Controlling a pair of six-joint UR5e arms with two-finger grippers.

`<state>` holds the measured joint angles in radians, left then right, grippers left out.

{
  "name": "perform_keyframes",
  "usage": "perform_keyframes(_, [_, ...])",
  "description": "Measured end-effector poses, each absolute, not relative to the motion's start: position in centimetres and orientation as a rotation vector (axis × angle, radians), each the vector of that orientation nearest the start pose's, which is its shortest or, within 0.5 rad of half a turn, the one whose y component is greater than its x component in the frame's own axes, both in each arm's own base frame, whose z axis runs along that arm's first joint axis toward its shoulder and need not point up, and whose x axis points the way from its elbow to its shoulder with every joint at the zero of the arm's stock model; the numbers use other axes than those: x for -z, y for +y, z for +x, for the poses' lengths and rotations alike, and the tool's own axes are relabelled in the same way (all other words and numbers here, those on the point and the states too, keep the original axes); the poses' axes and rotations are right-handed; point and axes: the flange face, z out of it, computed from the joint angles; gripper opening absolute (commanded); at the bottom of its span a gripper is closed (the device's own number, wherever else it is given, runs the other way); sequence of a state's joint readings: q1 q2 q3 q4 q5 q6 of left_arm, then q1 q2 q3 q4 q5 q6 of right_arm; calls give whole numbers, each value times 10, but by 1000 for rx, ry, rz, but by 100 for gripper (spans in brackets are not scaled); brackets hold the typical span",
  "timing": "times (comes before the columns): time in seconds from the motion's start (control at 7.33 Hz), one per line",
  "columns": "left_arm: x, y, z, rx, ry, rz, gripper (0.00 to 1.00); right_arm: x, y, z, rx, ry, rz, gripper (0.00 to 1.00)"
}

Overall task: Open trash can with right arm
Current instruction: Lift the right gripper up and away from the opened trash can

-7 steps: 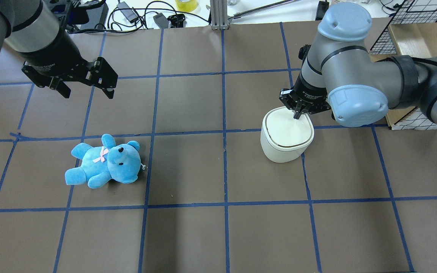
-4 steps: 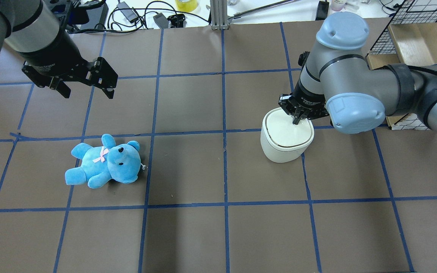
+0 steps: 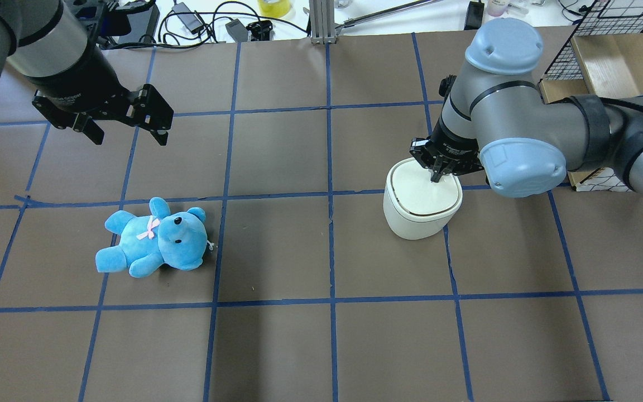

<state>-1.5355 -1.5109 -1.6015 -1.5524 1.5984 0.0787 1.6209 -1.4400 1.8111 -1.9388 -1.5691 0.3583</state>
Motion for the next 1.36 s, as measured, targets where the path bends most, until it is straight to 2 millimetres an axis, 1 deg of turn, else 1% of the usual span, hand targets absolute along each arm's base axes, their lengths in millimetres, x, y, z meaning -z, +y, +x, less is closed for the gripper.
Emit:
perform_keyframes(0.14, [-503,-475,-114,72,3110,66,100,-365,-514,159,-55,3113,485,22])
perform_keyframes(0.27, [-503,-475,-114,71,3110,66,100,-394,-513,159,-95,3119,485,65])
perform_keyframes(0.41, [-503,-475,-114,71,3110,66,100,-425,-513,159,-110,3124,480,100])
perform_keyframes(0.55, [-503,-475,-114,71,3110,66,100,-447,-513,158,-102,3137,459,100])
perform_keyframes(0.82, [-503,-475,-114,71,3110,66,100,-475,-516,154,-46,3166,391,100])
perform_keyframes(0.95, [-503,-475,-114,71,3110,66,100,-486,-517,153,-15,3173,305,100])
perform_keyframes(1.09, [-503,-475,-114,71,3110,66,100,-494,-519,152,10,3180,168,100])
perform_keyframes(1.23, [-503,-475,-114,71,3110,66,100,-498,-520,152,24,3179,83,100])
perform_keyframes(1.36, [-503,-475,-114,71,3110,66,100,-499,-522,153,28,3172,41,100])
